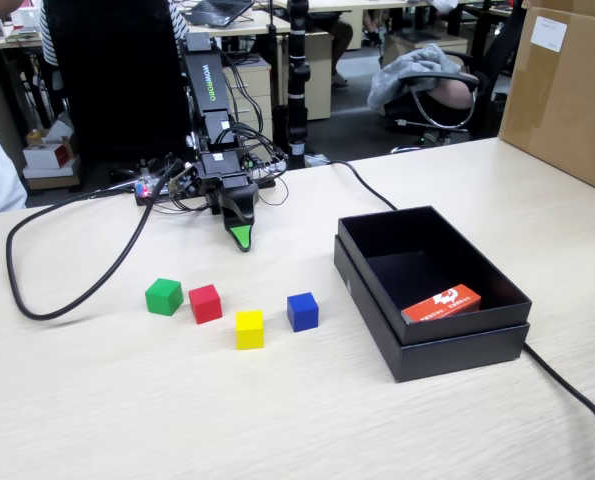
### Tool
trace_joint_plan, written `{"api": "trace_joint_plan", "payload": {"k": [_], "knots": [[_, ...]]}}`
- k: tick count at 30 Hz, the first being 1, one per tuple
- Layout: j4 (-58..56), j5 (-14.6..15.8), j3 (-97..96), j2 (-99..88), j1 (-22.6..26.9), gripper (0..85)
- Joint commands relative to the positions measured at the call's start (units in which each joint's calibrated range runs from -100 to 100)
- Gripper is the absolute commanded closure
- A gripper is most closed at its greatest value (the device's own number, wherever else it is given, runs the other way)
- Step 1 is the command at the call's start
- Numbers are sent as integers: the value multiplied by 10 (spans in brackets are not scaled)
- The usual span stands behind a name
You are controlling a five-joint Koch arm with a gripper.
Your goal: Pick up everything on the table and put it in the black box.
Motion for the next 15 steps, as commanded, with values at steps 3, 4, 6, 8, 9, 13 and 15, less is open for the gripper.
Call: {"api": "trace_joint_plan", "payload": {"k": [3,4,6,8,9,13,15], "knots": [[-84,-1,41,0,-10,372],[-105,0,57,0,-12,372],[-185,9,114,1,-18,372],[-250,15,166,1,-19,371],[-314,19,221,2,-19,372],[-422,22,314,11,-26,374],[-473,21,364,37,-34,375]]}}
